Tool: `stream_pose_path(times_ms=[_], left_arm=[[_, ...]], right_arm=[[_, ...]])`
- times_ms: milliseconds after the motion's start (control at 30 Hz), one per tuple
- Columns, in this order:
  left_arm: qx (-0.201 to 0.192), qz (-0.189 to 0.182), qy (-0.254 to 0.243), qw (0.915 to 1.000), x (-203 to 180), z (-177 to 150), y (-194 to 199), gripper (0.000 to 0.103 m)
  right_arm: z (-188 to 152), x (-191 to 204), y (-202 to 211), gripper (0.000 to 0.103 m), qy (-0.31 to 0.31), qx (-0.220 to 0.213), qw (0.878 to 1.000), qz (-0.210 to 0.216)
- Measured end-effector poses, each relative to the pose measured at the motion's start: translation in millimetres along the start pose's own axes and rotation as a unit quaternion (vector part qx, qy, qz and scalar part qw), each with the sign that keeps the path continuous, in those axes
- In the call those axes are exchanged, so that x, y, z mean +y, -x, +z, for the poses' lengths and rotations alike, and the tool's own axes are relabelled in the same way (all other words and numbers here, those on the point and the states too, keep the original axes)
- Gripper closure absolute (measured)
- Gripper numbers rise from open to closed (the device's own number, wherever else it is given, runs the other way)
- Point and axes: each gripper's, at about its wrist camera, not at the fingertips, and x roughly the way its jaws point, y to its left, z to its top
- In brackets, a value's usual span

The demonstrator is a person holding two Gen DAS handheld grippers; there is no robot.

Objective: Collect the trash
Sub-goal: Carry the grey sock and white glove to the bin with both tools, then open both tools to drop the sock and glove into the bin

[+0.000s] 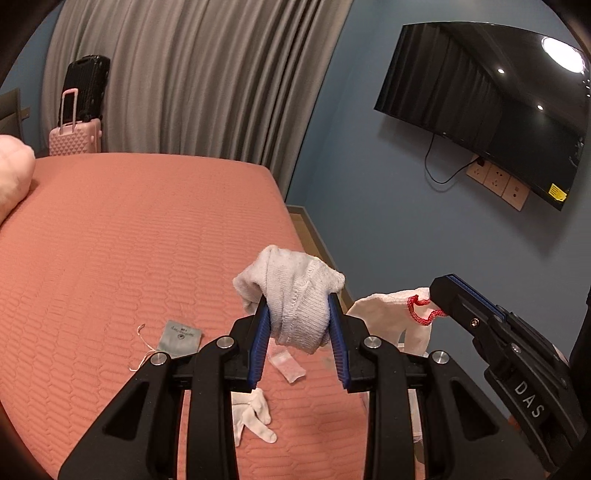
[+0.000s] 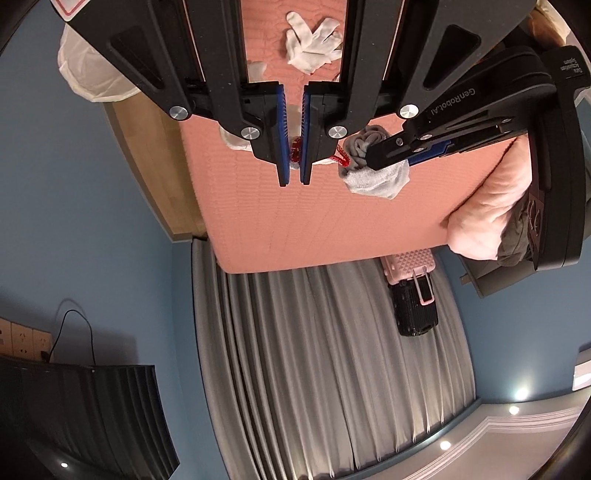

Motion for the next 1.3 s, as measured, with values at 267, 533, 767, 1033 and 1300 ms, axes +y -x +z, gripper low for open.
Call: stream_pose_path(times_ms=[267, 533, 767, 1033, 1300], left_arm=[[-0.005, -0.031, -0.042, 0.9986, -49.7, -0.1, 2.0, 0.074], [0.008, -0.062, -0.079, 0.9949, -97.3, -9.4, -4.3, 0.074], [0.030, -0.083, -0.106, 0.9905, -131.0, -21.4, -18.0, 0.074], [0.061, -0.106, -0.126, 0.9844, -158.9, -36.1, -37.2, 0.073], [0.085, -0.116, -0.144, 0.9792, -185.9, -45.3, -60.8, 0.071]], right_arm=[[5.0, -32.9, 39.5, 0.098, -0.007, -0.024, 0.999, -0.033], [-3.7, -81.2, 64.9, 0.098, -0.032, -0.033, 0.996, -0.071], [-19.4, -119.3, 72.6, 0.098, -0.059, -0.030, 0.993, -0.100], [-39.4, -159.6, 77.8, 0.098, -0.085, -0.021, 0.988, -0.127], [-57.5, -188.7, 72.2, 0.098, -0.114, -0.004, 0.983, -0.144]])
